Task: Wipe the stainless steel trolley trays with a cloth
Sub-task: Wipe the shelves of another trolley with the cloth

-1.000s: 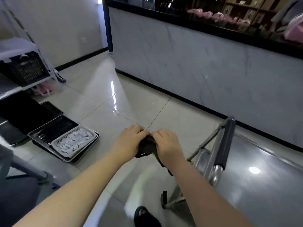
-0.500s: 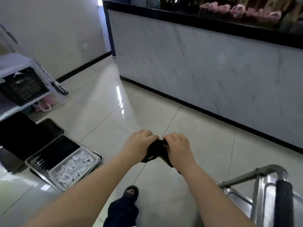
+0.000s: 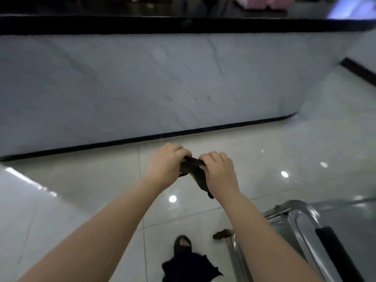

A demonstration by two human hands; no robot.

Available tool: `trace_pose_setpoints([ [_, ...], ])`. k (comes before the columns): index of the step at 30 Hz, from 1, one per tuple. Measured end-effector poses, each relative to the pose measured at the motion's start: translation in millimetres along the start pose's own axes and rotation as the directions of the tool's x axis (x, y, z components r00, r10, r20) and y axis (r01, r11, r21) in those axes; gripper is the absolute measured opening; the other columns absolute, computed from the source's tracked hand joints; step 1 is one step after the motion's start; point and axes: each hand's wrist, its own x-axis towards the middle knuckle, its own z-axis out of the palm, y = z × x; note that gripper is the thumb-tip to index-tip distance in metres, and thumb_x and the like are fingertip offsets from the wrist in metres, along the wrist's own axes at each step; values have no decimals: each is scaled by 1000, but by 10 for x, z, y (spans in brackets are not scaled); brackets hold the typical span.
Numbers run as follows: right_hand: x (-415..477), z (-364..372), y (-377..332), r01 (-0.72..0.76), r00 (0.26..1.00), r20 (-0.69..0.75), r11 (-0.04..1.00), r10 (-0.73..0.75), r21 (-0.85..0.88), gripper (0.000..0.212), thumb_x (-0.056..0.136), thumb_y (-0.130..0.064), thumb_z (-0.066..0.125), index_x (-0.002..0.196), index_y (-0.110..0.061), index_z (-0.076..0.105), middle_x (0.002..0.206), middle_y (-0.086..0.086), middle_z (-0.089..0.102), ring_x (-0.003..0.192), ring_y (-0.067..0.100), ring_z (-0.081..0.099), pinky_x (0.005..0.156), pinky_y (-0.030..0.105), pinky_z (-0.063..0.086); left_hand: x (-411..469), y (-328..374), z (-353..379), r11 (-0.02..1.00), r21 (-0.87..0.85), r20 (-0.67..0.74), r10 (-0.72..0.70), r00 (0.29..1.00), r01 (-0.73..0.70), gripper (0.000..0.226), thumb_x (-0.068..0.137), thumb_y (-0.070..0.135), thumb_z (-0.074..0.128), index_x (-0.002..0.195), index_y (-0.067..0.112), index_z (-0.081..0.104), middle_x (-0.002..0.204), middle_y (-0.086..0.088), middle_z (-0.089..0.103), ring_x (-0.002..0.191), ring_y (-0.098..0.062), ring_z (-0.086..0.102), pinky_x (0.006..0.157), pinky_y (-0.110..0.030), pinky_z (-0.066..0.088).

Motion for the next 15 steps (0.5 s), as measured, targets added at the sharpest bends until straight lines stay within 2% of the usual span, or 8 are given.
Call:
trace_pose_setpoints([
  [3, 530, -133, 544, -162, 984, -73, 987, 159, -26, 23, 89, -24, 44, 93, -16, 65, 87, 0, 62, 75, 18, 42, 66, 30, 28, 974, 27, 293, 991, -71, -21, 115, 993, -116, 21, 90, 8, 58, 102, 19, 71, 102, -1, 66, 97, -25, 56, 81, -39, 47],
  [5, 882, -248, 1000, -255, 964, -80, 967, 253, -24, 16, 93, -20, 48, 96, -17, 64, 90, -1, 62, 77, 18, 46, 68, 33, 34, 1639, 122, 473, 974, -95, -35, 204, 978, -206, 22, 88, 5, 60, 100, 19, 72, 100, -1, 66, 93, -26, 58, 75, -37, 47],
  [8, 1345, -465, 1588, -362, 926, -127, 932, 356, -29, 12, 93, -18, 54, 98, -14, 64, 92, 3, 62, 84, 25, 52, 74, 41, 42, 2535, 307, 651, 937, -152, 20, 320, 947, -313, 22, 83, 1, 65, 98, 15, 73, 96, -5, 67, 89, -28, 58, 69, -33, 44],
  [12, 1733, -630, 2229, -504, 852, -223, 857, 474, -103, 14, 96, -14, 52, 101, -15, 65, 94, 2, 62, 85, 25, 50, 75, 40, 41, 3500, 534, 957, 874, -213, 66, 459, 886, -437, 21, 83, 2, 68, 99, 15, 72, 92, -3, 65, 84, -26, 57, 62, -29, 37],
  [15, 1873, -705, 2654, -610, 777, -276, 785, 565, -111, 13, 93, -11, 55, 101, -14, 65, 93, 3, 61, 81, 25, 50, 67, 35, 33, 4119, 730, 1250, 797, -254, 102, 586, 804, -548, 22, 80, 6, 73, 98, 16, 72, 91, -3, 65, 82, -26, 57, 61, -33, 43],
])
